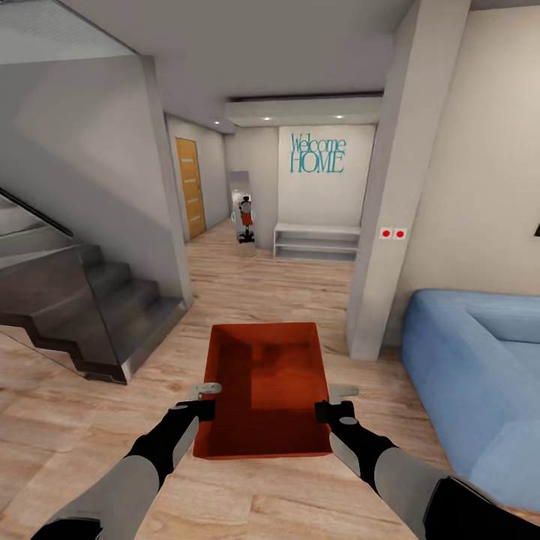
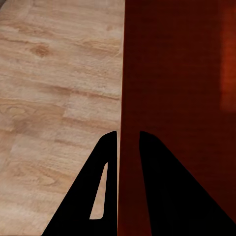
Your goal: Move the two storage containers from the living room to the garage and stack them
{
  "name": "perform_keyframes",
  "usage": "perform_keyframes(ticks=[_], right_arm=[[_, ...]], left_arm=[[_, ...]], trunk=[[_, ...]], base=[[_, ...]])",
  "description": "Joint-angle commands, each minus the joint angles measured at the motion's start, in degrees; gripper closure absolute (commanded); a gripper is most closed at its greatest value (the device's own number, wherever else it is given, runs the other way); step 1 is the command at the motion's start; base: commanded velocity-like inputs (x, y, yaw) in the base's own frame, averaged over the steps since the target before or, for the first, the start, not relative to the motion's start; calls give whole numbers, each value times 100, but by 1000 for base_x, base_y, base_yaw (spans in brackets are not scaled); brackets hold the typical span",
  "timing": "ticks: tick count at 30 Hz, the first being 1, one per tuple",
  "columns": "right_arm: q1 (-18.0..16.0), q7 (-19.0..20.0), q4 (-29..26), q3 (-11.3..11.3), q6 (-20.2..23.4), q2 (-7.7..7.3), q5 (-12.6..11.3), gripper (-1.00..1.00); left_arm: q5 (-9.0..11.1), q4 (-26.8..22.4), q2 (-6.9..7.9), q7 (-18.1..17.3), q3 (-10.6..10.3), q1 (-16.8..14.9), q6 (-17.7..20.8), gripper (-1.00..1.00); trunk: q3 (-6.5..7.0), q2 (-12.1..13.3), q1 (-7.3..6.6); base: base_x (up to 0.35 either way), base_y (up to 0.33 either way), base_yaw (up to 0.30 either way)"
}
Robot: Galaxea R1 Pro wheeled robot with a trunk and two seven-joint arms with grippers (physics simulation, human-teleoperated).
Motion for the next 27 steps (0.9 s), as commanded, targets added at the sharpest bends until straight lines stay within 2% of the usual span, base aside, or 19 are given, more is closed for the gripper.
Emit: perform_keyframes(ticks=[1, 27], right_arm=[[-7, -29, 372, 4, -40, -83, 2, 100], [-7, -52, 374, 4, -40, -86, 2, 100]], left_arm=[[-103, -11, 6, 72, 65, -6, 51, 100], [-94, 0, 7, 19, 71, -6, 51, 100]], trunk=[[-13, -13, 7], [-13, -13, 7]], base=[[322, 0, 0], [322, 0, 0]])
